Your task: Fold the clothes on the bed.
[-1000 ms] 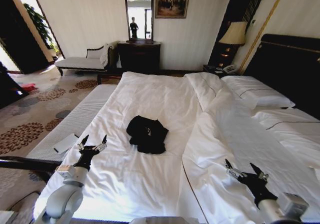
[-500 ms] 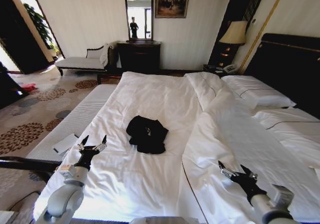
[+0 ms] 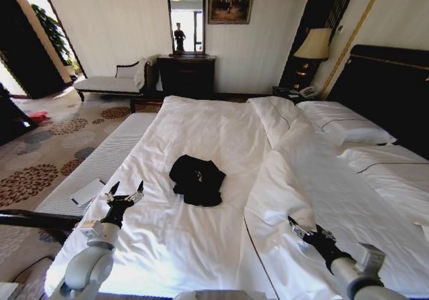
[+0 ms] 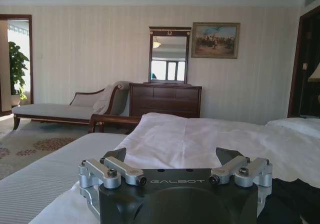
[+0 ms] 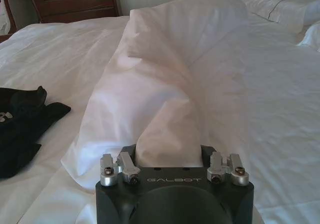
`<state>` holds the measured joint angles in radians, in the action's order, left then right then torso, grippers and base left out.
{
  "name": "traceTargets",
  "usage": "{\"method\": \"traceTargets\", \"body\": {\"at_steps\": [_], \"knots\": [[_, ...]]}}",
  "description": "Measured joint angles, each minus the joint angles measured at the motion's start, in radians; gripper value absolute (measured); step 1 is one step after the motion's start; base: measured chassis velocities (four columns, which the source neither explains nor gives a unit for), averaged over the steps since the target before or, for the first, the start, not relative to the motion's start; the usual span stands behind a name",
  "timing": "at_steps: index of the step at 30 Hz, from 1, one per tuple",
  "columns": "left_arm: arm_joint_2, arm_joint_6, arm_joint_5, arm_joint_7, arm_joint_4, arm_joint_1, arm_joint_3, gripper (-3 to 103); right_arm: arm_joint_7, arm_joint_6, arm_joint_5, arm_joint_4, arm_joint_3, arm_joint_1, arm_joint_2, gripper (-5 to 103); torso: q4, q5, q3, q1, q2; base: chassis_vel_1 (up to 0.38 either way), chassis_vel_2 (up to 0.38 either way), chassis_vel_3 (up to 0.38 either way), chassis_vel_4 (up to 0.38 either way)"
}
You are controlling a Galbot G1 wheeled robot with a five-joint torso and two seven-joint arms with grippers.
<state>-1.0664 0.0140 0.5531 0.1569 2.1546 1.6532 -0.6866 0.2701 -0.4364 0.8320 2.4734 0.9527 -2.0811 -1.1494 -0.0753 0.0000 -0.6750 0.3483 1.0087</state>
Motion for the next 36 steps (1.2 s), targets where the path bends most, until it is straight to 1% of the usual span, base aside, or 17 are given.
{"method": "traceTargets", "body": {"at_steps": [1,4,5,6,7,8,10,13,14,16,17,18,19,26,32,36], "knots": [[0.000,0.000,0.000,0.000,0.000,0.000,0.000,100,0.000,0.000,0.000,0.000,0.000,0.000,0.000,68,0.0000,0.0000,0.000,0.000,0.000,0.000,0.000,0.000,0.000],[-0.001,0.000,0.000,0.001,0.000,0.001,-0.001,100,0.001,0.000,-0.003,-0.005,0.001,0.001,0.000,51,0.0000,0.0000,0.000,0.000,0.000,0.000,0.000,0.000,0.000],[-0.001,0.000,0.000,0.001,0.000,0.001,-0.001,100,0.001,0.000,-0.003,-0.005,0.001,0.001,0.000,51,0.0000,0.0000,0.000,0.000,0.000,0.000,0.000,0.000,0.000],[-0.001,0.000,0.000,0.002,0.000,0.001,-0.001,100,0.002,0.000,-0.002,-0.005,0.001,0.001,0.001,46,0.0000,0.0000,0.000,0.000,0.000,0.000,0.000,0.000,0.000],[-0.002,0.000,0.000,0.003,0.000,0.001,-0.001,100,0.002,0.000,-0.002,-0.006,0.002,0.001,0.001,46,0.0000,0.0000,0.000,0.000,0.000,0.000,0.000,0.000,0.000],[-0.002,0.000,0.000,0.005,0.000,0.000,-0.001,100,0.002,0.000,-0.001,-0.006,0.003,0.001,0.001,35,0.0000,0.0000,0.000,0.000,0.000,0.000,0.000,0.000,0.000],[-0.003,-0.001,0.000,0.007,0.001,-0.001,0.000,100,0.003,0.000,0.000,-0.006,0.003,0.001,0.001,35,0.0000,0.0000,0.000,0.000,0.000,0.000,0.000,0.000,0.000],[-0.003,-0.003,0.000,0.010,0.003,-0.002,0.001,100,0.006,0.000,0.001,-0.006,0.003,0.002,-0.001,19,0.0000,0.0000,0.000,0.000,0.000,0.000,0.000,0.000,0.000],[-0.003,-0.003,0.000,0.010,0.003,-0.002,0.001,100,0.006,0.000,0.001,-0.006,0.003,0.002,-0.001,19,0.0000,0.0000,0.000,0.000,0.000,0.000,0.000,0.000,0.000],[-0.003,-0.003,0.000,0.012,0.004,-0.003,0.000,100,0.008,0.000,0.002,-0.005,0.003,0.003,-0.003,8,0.0000,0.0000,0.000,0.000,0.000,0.000,0.000,0.000,0.000],[-0.003,-0.003,0.000,0.013,0.004,-0.003,0.000,100,0.009,0.000,0.002,-0.004,0.003,0.003,-0.003,8,0.0000,0.0000,0.000,0.000,0.000,0.000,0.000,0.000,0.000],[-0.003,-0.003,0.000,0.013,0.004,-0.003,0.000,100,0.010,0.000,0.003,-0.003,0.004,0.003,-0.004,3,0.0001,0.0001,0.000,0.000,0.000,0.000,0.000,0.000,0.000],[-0.003,-0.003,0.000,0.014,0.004,-0.002,0.000,100,0.011,0.000,0.003,-0.002,0.005,0.003,-0.005,2,0.0001,0.0000,0.000,0.000,0.000,0.000,0.000,0.000,0.000],[-0.005,-0.003,0.000,0.015,0.004,-0.002,0.000,100,0.022,-0.004,-0.007,0.001,0.027,-0.002,-0.004,1,0.0001,0.0001,0.000,0.000,0.000,0.000,0.000,0.000,0.000],[-0.010,-0.003,-0.001,0.016,0.002,-0.009,0.004,100,0.053,-0.019,-0.049,0.001,0.088,-0.010,0.003,1,0.0002,0.0000,0.000,0.000,0.000,0.000,0.000,0.000,0.000],[-0.010,-0.007,0.000,0.023,0.001,-0.022,0.008,100,0.073,-0.033,-0.056,-0.009,0.157,-0.002,-0.020,1,0.0001,0.0001,0.000,0.000,0.000,0.000,0.000,0.000,0.000]]}}
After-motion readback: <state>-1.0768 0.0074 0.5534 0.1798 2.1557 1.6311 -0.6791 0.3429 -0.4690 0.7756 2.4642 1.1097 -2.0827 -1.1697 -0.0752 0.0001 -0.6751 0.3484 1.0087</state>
